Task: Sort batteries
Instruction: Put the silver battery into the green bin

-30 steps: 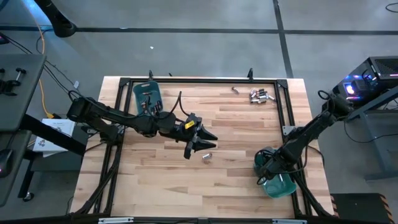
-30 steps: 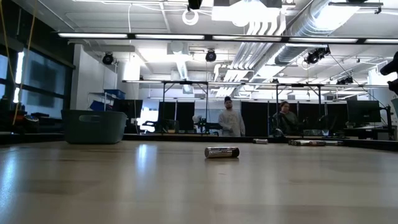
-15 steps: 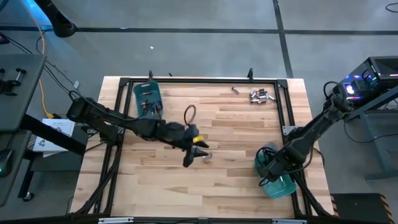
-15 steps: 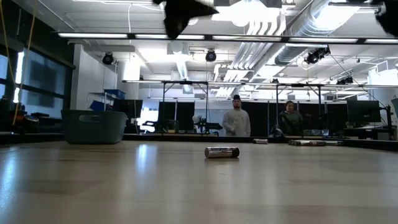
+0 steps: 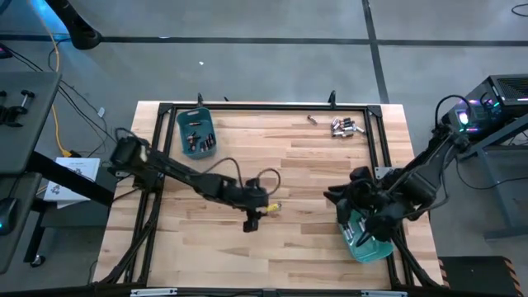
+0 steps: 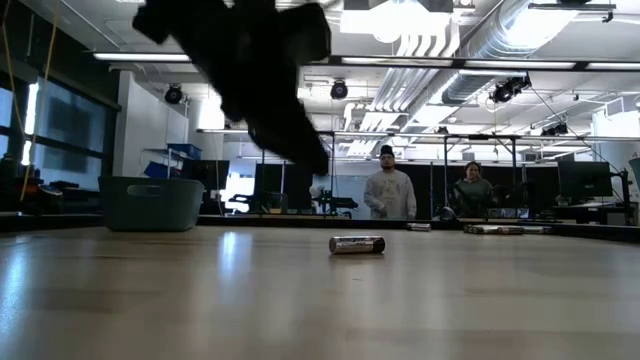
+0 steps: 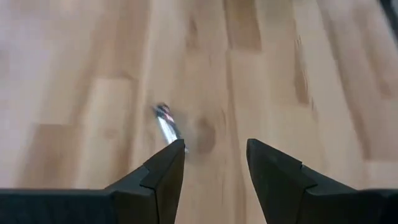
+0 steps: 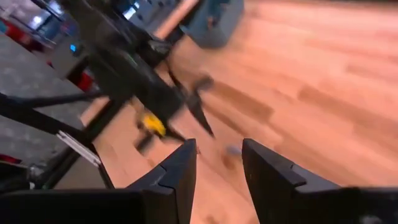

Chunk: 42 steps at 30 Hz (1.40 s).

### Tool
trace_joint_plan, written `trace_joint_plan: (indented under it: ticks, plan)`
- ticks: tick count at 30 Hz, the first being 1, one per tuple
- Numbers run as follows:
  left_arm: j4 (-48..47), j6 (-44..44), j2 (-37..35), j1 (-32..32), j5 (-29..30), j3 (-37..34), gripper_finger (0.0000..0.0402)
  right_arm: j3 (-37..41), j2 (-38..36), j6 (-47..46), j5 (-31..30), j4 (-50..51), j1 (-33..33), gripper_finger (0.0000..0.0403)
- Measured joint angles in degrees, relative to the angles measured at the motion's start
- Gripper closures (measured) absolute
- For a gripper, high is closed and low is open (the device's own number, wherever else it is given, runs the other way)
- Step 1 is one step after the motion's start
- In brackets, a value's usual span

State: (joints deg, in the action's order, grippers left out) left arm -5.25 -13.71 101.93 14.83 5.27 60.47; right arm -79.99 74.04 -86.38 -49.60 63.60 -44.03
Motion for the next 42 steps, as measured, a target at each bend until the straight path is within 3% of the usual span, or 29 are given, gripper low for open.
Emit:
trace_joint_plan:
  ticks: [7,11,16,23,26,29,34,38,42]
  plan:
    - [6.8,-4.2,8.6,-0.8,-0.1,0.0,0.0234,-0.6,0.2,3.9,-1.6,-2.3,0.1,0.0279]
    - [9.3,-3.7,11.0,-0.5,4.0,0.0,0.0249,-0.6,0.6,3.9,-1.0,-2.6,0.1,0.0279]
    - [9.9,-3.7,12.9,-0.2,10.2,0.0,0.0298,-0.6,1.3,3.9,-1.0,-2.6,0.1,0.0279]
    - [10.7,-7.8,13.4,-1.0,9.7,0.0,0.0386,-0.6,4.3,3.9,-3.1,-3.1,0.2,0.0279]
    - [11.5,-8.7,12.6,-1.0,6.5,-0.1,0.0397,-0.6,6.1,2.6,-1.7,-3.1,0.2,0.0279]
    - [13.1,-8.8,11.2,-0.9,2.6,-0.1,0.0376,-0.6,7.6,1.4,0.0,-3.3,0.2,0.0279]
    - [14.3,-11.6,10.9,-0.4,0.0,0.0,0.0291,-0.6,8.5,1.3,2.2,-4.0,0.2,0.0279]
    - [15.2,-12.7,11.0,-0.1,7.8,0.0,0.0225,-0.6,8.5,1.5,2.1,-4.4,0.2,0.0279]
    - [21.9,-10.8,12.4,-0.2,12.0,0.1,0.0196,-0.6,8.5,1.5,2.1,-4.5,0.2,0.0279]
